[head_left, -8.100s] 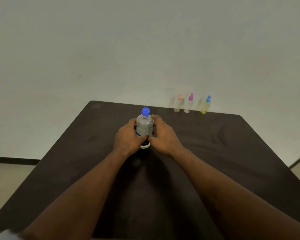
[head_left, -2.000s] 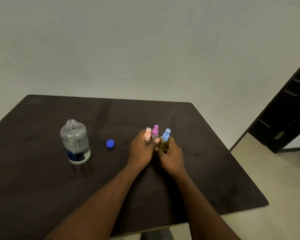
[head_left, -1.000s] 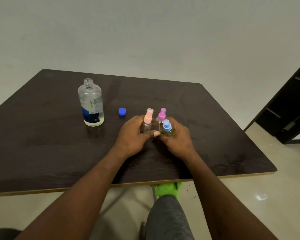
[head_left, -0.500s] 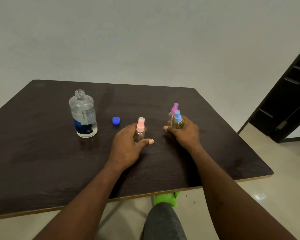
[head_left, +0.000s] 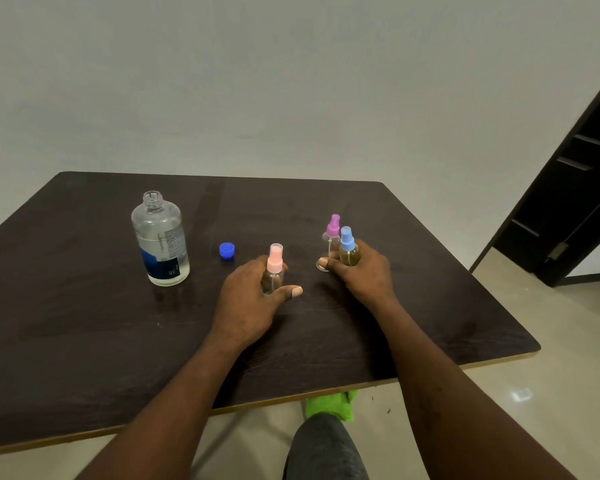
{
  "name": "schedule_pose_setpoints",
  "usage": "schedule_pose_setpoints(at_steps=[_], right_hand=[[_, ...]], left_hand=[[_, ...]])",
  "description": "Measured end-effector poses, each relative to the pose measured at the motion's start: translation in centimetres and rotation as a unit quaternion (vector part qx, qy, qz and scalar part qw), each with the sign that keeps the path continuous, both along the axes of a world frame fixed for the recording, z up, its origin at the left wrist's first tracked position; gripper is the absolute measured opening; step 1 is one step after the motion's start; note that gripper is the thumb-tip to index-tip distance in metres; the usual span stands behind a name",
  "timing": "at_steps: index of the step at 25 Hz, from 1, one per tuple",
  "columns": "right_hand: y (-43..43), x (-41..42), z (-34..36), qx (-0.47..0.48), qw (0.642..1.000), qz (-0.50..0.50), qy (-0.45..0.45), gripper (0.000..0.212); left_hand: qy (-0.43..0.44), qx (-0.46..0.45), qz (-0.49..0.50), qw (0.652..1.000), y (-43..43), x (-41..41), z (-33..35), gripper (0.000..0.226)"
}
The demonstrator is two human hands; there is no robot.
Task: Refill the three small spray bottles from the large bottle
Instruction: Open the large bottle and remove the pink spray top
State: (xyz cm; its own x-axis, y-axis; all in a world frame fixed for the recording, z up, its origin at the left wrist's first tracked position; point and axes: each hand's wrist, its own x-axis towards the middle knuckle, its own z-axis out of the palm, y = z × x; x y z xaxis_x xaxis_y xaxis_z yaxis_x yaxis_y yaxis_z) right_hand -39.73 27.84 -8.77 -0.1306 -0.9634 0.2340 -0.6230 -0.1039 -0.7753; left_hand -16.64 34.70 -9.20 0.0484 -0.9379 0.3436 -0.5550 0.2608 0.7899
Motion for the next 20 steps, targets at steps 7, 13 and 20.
schedule_pose_setpoints(at_steps=[7, 13, 20], right_hand=[[-0.10, -0.01, -0.08, -0.009, 1.000, 0.007, 0.012, 0.042], [0.04, 0.23, 0.36, -0.068, 0.997, -0.045, -0.003, 0.077], [-0.35, 0.39, 0.15, -0.049, 0.993, -0.069, 0.083, 0.083]], left_hand=[[0.003, -0.004, 0.004, 1.000, 0.04, -0.10, 0.23, 0.046], [0.004, -0.001, 0.002, 1.000, 0.21, -0.04, 0.22, 0.044], [0.003, 0.002, 0.002, 1.000, 0.22, -0.07, 0.26, 0.044]])
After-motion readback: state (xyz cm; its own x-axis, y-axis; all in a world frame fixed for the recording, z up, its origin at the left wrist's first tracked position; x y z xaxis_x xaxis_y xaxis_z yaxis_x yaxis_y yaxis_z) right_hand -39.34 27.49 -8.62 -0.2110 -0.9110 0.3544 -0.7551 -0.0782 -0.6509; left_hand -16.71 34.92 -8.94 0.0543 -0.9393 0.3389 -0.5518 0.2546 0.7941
